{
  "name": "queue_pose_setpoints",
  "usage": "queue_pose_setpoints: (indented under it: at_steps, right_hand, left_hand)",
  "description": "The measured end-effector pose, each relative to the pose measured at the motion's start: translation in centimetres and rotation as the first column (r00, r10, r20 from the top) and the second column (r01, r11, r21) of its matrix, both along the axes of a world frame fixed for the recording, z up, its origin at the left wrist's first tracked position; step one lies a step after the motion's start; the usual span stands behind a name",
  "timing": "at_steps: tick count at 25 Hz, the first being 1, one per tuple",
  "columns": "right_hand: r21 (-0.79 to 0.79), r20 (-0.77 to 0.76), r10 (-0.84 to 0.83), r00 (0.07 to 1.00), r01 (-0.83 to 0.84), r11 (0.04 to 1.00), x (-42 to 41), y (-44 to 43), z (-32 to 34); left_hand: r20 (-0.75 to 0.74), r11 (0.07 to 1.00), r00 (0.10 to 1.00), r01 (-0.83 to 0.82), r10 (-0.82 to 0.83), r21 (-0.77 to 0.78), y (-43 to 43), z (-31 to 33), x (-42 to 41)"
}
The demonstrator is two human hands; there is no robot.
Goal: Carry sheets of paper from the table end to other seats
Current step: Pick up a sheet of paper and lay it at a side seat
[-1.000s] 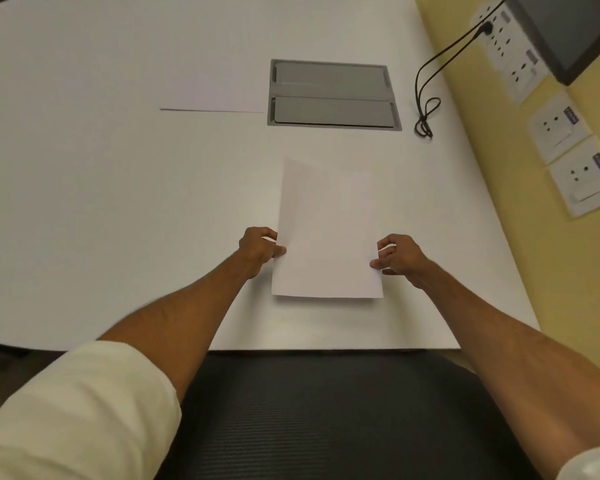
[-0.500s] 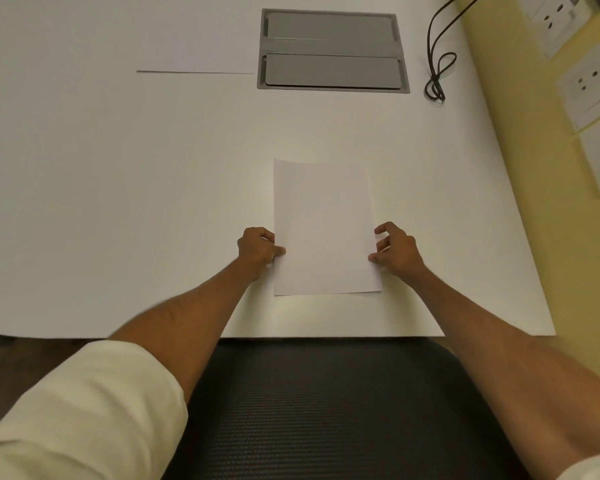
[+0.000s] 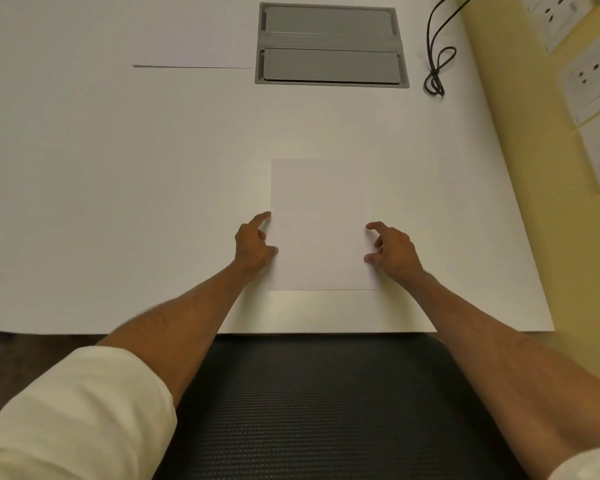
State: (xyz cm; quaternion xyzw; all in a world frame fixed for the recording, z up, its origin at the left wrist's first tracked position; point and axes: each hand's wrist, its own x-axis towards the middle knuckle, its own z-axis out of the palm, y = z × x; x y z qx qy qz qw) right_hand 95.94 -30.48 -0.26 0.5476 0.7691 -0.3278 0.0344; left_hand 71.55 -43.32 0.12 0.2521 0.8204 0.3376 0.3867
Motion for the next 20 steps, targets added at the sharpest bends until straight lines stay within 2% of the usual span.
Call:
queue_pose_setpoints:
  at_steps: [5,20]
  right_hand:
    - [0.008,0.115,0.078,0.99,-0.08,0.997,-0.3,0.0,-0.4]
    - [0.015,0.136,0.053,0.989,-0.056,0.998,-1.0,0.4,-0.8]
  left_hand:
    - [-0.098,0.987,0.983,0.148,-0.155,-0.068,0.0,0.1,0.0]
    - [-0.079,0.991,0.988,0.128,-0.131,-0.05,0.1,-0.2,0.0]
